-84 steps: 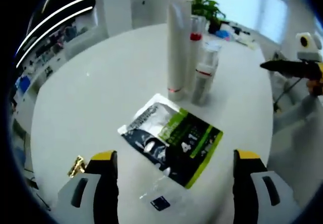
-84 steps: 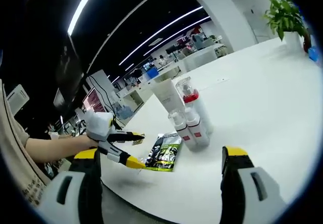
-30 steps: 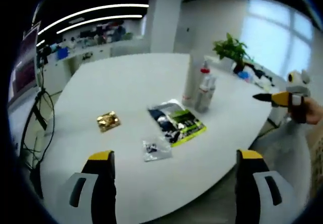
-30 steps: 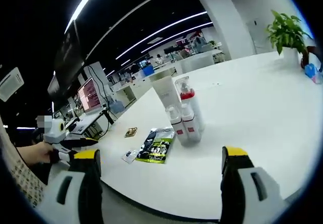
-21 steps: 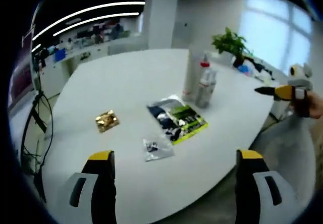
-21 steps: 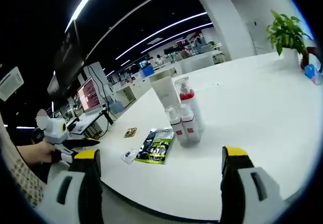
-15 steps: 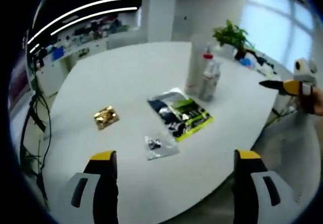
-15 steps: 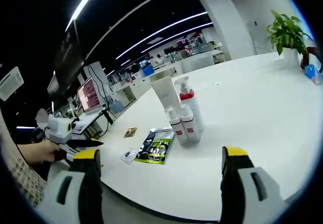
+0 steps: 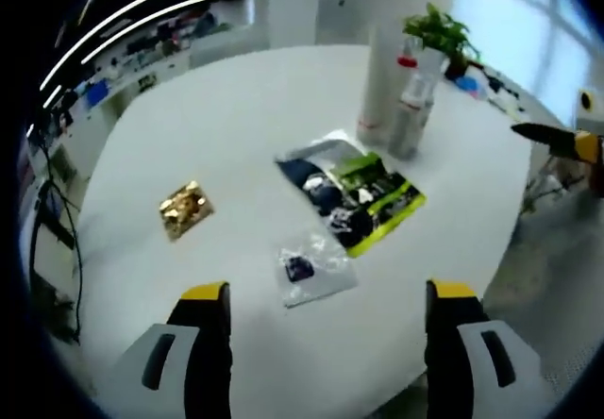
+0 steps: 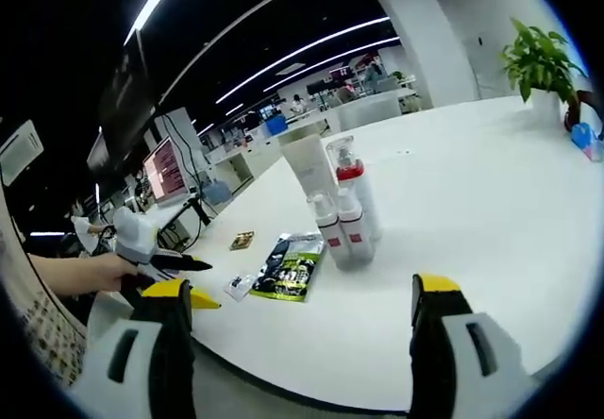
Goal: Arrange the skincare products in the storage area until every visible bottle or jar stands upright without overlapping.
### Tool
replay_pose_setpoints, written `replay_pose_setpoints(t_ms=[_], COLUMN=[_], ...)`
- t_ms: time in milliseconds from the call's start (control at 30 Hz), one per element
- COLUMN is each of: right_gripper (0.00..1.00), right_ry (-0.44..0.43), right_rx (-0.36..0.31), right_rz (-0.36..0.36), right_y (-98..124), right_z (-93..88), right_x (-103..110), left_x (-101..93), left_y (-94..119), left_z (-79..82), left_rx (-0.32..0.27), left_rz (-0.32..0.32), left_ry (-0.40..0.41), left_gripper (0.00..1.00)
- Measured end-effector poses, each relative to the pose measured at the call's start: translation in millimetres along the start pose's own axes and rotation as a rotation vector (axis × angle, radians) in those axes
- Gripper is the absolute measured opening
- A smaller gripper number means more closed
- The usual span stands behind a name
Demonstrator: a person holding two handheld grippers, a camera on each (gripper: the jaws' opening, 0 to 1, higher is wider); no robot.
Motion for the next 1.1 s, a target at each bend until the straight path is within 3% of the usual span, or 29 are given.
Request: replay_pose_setpoints(t_ms=[367, 500, 633, 833, 1100], right_gripper=[0.97, 0.97, 0.97, 0.97, 0.97], right_ry=[-0.028, -0.033, -0.038, -0.039, -0.037], right_rx=[-0.001, -0.003, -0.004, -0.002, 0.003], right_rz=[-0.023, -0.031, -0.038, -0.043, -0.045], right_y=[1, 1, 1, 1, 1], right_z=[0.3, 0.4, 0.3, -0.6, -1.6], right_x=[-4, -5, -6, -9, -11], left_x=[6.1, 2.1, -1.6, -1.4, 0.7], left_y=[-25, -29, -33, -34, -35], left_z=[7.8, 8.1, 5.7, 8.6, 10.7], left_rx=[0.099, 0.126, 0.165, 0.159, 0.159], left_rz=[0.004, 0.006, 0.028, 0.038, 0.052], left_ry=[-0.026, -0.038, -0.028, -0.049, -0.012], left_gripper=[0.58, 0.56, 0.48, 0.43, 0.38])
Point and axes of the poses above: the point that each gripper's makers call its tool centre point, and the gripper's own axes: y roughly backward along the fingers, x roughly to its left, z roughly out of its top, the point moved 9 cm from there along y, roughly backward along the fingers, and after that the axes turned 1 degree about y, right-handed, at the moved point
